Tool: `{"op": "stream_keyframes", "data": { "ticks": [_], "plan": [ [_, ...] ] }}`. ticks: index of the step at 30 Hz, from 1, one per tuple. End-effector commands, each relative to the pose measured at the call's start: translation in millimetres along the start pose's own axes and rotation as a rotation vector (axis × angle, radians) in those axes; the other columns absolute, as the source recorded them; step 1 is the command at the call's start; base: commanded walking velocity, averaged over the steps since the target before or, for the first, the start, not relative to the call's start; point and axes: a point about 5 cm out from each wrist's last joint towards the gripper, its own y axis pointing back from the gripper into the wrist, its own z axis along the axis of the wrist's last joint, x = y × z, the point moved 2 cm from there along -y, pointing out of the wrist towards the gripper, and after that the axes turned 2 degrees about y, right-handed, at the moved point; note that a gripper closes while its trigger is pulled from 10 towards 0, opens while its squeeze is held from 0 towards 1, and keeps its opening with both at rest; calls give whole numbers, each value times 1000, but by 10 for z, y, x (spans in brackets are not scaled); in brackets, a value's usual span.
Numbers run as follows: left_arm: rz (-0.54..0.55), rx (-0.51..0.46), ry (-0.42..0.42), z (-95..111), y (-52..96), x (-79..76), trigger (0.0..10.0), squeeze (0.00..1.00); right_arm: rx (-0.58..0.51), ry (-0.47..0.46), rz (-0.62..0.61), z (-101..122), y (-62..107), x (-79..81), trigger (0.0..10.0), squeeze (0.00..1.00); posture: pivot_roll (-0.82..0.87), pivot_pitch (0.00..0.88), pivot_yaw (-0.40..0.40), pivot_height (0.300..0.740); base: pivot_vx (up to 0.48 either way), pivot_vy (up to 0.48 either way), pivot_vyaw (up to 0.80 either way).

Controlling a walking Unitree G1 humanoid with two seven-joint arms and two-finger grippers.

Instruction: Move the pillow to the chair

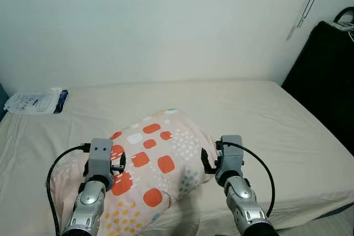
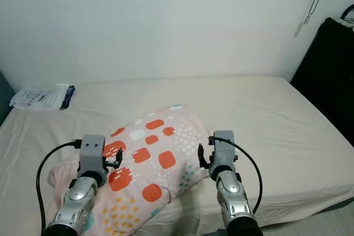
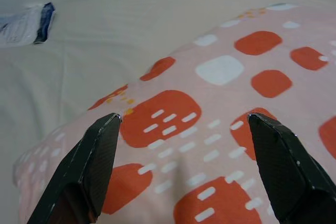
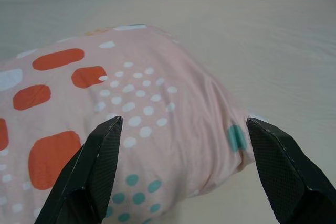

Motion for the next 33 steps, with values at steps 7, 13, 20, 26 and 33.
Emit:
{"op": "stream_keyframes", "data": {
  "ticks": [7, 13, 20, 26, 33],
  "plan": [
    [50, -5, -41, 43, -6, 147, 10000, 0, -9, 59, -93, 16, -7, -120, 10000, 0, 123, 0, -77, 740, 0, 0, 0],
    [113, -20, -45, 69, -1, 266, 10000, 0, -15, 80, -185, 28, 7, -284, 10000, 0, 130, 0, -84, 740, 0, 0, 0],
    [29, -24, -45, 64, 2, 196, 10000, 0, -7, 84, -181, 1, 20, -270, 10000, 0, 131, 0, -83, 740, 0, 0, 0],
    [54, -33, 7, 71, 19, 213, 10000, 0, -32, 49, -230, -20, 97, -315, 10000, 0, 115, 6, -93, 740, 0, 0, 0],
    [20, -49, 24, 70, 27, 90, 10000, 0, -56, 55, -215, 1, 114, -358, 10000, 0, 90, 25, -104, 740, 0, 0, 0]
  ]
}}
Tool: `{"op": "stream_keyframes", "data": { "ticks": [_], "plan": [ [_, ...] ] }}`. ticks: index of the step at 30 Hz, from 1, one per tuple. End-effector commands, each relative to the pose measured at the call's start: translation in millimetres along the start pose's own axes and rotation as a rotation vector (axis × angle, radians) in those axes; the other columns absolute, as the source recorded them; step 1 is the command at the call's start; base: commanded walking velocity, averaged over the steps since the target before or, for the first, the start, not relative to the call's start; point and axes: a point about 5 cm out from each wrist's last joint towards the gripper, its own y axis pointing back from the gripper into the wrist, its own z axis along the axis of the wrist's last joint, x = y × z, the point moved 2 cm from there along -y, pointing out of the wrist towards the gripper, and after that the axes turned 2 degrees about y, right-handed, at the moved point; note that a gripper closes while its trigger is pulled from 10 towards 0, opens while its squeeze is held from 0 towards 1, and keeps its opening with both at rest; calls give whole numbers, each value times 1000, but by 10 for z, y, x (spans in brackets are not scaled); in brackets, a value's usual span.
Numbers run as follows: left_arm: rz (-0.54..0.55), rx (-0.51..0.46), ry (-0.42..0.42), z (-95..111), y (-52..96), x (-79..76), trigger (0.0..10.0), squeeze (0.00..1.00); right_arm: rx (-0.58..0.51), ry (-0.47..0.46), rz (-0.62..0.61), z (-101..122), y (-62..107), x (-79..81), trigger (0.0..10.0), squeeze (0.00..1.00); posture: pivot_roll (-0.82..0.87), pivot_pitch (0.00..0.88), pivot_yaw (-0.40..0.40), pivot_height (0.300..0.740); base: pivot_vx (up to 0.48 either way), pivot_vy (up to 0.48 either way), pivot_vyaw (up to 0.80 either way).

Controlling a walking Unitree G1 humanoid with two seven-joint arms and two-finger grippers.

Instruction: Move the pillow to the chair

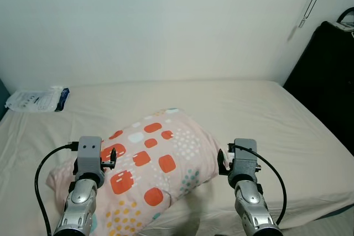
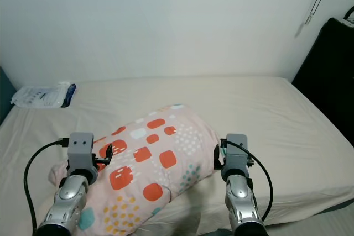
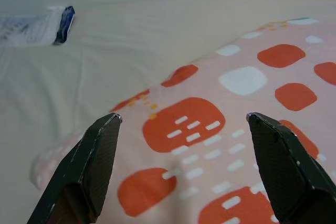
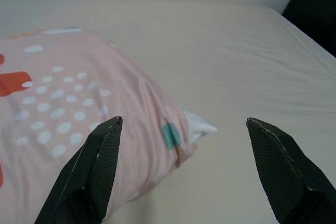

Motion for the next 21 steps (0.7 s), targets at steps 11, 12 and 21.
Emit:
{"op": "stream_keyframes", "data": {
  "ticks": [11, 12, 21],
  "plan": [
    [-112, -32, 6, -52, 64, -364, 10000, 0, -70, -29, -4, 104, 9, -152, 10000, 0, 66, 12, -139, 740, 0, 0, 0],
    [-126, -47, 13, -26, 66, -393, 10000, 0, -80, -32, 10, 123, 5, -132, 10000, 0, 67, 11, -141, 740, 0, 0, 0],
    [-161, -71, 57, 24, 38, -558, 10000, 0, -116, -49, 179, 233, -18, 202, 10000, 0, 65, 0, -147, 740, 0, 0, 0]
  ]
}}
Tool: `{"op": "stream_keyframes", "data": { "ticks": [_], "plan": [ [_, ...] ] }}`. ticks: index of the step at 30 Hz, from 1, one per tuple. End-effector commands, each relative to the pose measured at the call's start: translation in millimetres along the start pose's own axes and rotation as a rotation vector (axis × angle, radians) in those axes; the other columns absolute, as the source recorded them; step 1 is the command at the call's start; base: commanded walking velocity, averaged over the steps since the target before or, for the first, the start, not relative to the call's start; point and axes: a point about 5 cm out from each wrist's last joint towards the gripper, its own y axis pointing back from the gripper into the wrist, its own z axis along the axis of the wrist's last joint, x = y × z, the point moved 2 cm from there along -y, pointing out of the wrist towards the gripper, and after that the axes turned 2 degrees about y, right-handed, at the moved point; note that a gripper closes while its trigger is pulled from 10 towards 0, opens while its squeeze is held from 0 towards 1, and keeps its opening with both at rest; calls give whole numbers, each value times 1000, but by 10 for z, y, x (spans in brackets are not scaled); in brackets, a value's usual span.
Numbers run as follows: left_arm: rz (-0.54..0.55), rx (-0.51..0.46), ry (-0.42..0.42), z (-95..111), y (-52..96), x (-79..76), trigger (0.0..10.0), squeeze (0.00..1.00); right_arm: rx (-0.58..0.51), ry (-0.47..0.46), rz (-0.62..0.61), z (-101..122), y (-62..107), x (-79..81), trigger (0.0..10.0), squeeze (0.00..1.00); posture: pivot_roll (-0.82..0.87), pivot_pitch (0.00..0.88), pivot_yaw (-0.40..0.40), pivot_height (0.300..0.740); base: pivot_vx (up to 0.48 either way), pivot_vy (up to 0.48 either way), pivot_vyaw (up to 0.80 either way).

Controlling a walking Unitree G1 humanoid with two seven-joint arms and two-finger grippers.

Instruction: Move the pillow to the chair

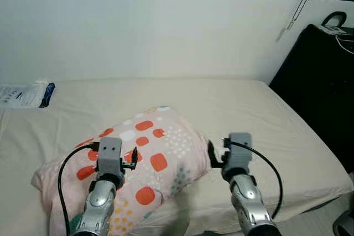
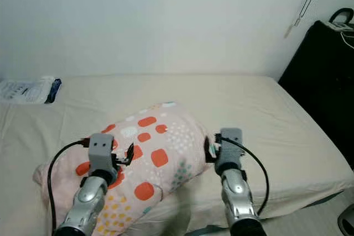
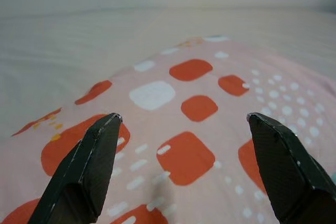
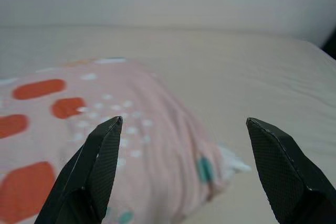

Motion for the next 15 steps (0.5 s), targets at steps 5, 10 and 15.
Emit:
{"op": "stream_keyframes", "data": {
  "ticks": [5, 10, 15],
  "plan": [
    [-17, 28, -17, -76, 10, -80, 10000, 0, 49, 4, 32, -81, 8, 2, 10000, 0, 66, 0, -146, 740, 0, 0, 0],
    [-16, 30, -40, -88, 15, -81, 10000, 0, 44, 10, 59, -70, -12, 15, 10000, 0, 75, 0, -151, 740, 0, 0, 0],
    [27, 0, -19, -19, -19, 3, 10000, 0, 17, -11, 121, 35, -118, 134, 10000, 0, 99, 0, -147, 740, 0, 0, 0]
  ]
}}
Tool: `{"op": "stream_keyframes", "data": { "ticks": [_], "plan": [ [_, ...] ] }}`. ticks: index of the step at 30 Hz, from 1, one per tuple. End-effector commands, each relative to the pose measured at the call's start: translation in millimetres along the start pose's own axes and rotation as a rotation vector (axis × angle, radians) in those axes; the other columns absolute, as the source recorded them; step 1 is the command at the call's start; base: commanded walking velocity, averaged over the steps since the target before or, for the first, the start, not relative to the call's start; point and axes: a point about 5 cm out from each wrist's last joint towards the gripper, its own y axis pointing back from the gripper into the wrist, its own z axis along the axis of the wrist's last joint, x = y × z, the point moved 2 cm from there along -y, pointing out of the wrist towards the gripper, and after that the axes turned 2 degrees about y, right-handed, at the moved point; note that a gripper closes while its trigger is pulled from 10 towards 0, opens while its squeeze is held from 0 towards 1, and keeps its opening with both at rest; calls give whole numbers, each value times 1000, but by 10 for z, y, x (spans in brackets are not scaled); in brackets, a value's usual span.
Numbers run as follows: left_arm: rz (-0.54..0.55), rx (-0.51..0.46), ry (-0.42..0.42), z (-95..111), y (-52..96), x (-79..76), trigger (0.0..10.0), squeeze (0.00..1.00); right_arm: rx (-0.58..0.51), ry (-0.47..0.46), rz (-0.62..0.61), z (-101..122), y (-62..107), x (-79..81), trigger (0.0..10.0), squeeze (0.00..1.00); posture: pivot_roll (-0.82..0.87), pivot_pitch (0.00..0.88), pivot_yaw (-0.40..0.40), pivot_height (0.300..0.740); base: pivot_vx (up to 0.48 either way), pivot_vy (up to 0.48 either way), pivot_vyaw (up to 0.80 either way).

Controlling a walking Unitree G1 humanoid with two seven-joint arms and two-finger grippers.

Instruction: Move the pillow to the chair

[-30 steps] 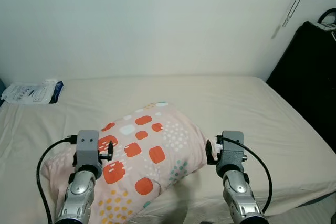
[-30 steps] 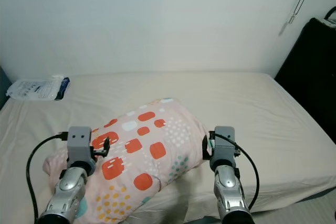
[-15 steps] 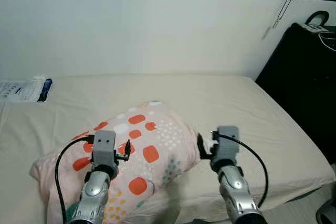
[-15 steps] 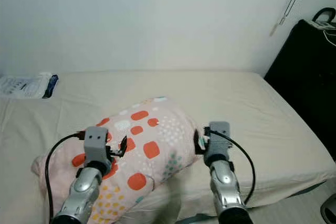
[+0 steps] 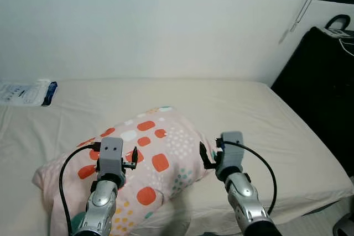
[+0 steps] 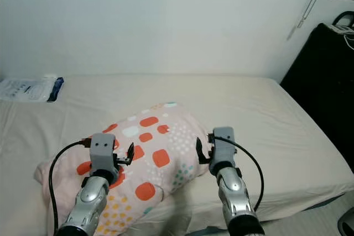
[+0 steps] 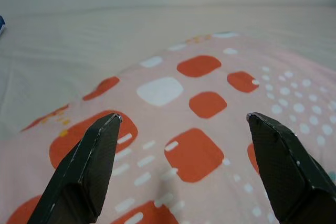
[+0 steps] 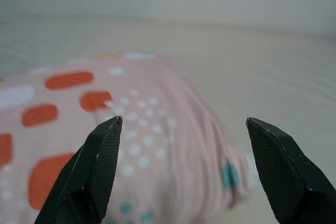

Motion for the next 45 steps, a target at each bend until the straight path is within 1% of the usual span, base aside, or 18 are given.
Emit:
{"op": "stream_keyframes", "data": {
  "ticks": [1, 4, 6, 8, 9, 11, 24, 25, 27, 29, 30, 32, 34, 36, 38, 41, 43, 45],
  "plan": [
    [6, -5, 14, 4, -9, -10, 10000, 0, 5, -15, 5, -17, -5, 9, 10000, 0, 99, 0, -147, 740, 0, 0, 0],
    [2, -8, 19, 17, -26, -9, 10000, 0, 2, -40, 7, 1, -35, 36, 10000, 0, 103, 0, -141, 740, 0, 0, 0],
    [-13, -13, 14, 44, -57, -46, 10000, 0, 1, -57, 31, 13, -58, 94, 10000, 0, 104, 0, -142, 740, 0, 0, 0],
    [-23, -19, 3, 66, -77, -72, 10000, 0, -3, -49, 58, 24, -65, 142, 10000, 0, 106, 0, -143, 740, 0, 0, 0],
    [-35, -27, -11, 91, -98, -107, 10000, 0, -7, -38, 94, 29, -66, 209, 10000, 0, 107, 0, -144, 740, 0, 0, 0],
    [-36, -29, -12, 102, -109, -125, 10000, 0, -3, -45, 113, 15, -66, 248, 10000, 0, 109, 0, -146, 740, 0, 0, 0],
    [30, -21, -1, 87, -133, -67, 10000, 0, 15, -77, 123, -19, -90, 305, 10000, 0, 114, 0, -154, 740, 0, 0, 0],
    [59, -9, 3, 69, -132, -26, 10000, 0, 25, -72, 123, -46, -80, 321, 10000, 0, 114, 0, -154, 740, 0, 0, 0],
    [66, -6, 4, 64, -133, -16, 10000, 0, 27, -70, 123, -54, -78, 324, 10000, 0, 114, 0, -154, 740, 0, 0, 0],
    [47, -2, -42, 47, -119, 9, 10000, 0, 38, -64, 90, -90, -62, 273, 10000, 0, 106, 0, -154, 740, 0, 0, 0],
    [47, -2, -42, 47, -119, 9, 10000, 0, 38, -64, 90, -90, -62, 273, 10000, 0, 106, 0, -154, 740, 0, 0, 0],
    [10, -8, -86, 36, -90, 17, 10000, 0, 44, -64, 71, -113, -46, 227, 10000, 0, 106, 0, -154, 740, 0, 0, 0],
    [-6, -12, -105, 31, -75, 21, 10000, 0, 46, -64, 65, -121, -40, 207, 10000, 0, 106, 0, -154, 740, 0, 0, 0],
    [-15, 0, -96, -37, -3, 61, 10000, 0, 53, -62, 41, -160, -6, 137, 10000, 0, 113, 0, -147, 740, 0, 0, 0],
    [-11, 6, -93, -62, 21, 80, 10000, 0, 56, -62, 32, -174, 7, 113, 10000, 0, 113, 0, -147, 740, 0, 0, 0],
    [100, 15, -51, -82, 60, 265, 10000, 0, 67, -87, -61, -226, 59, -8, 10000, 0, 122, 0, -138, 740, 0, 0, 0],
    [103, 20, -71, -96, 71, 273, 10000, 0, 63, -148, -136, -221, 62, -81, 10000, 0, 117, 0, -133, 740, 0, 0, 0],
    [87, 22, -87, -101, 68, 242, 10000, 0, 51, -145, -151, -196, 54, -94, 10000, 0, 114, 0, -131, 740, 0, 0, 0]
  ]
}}
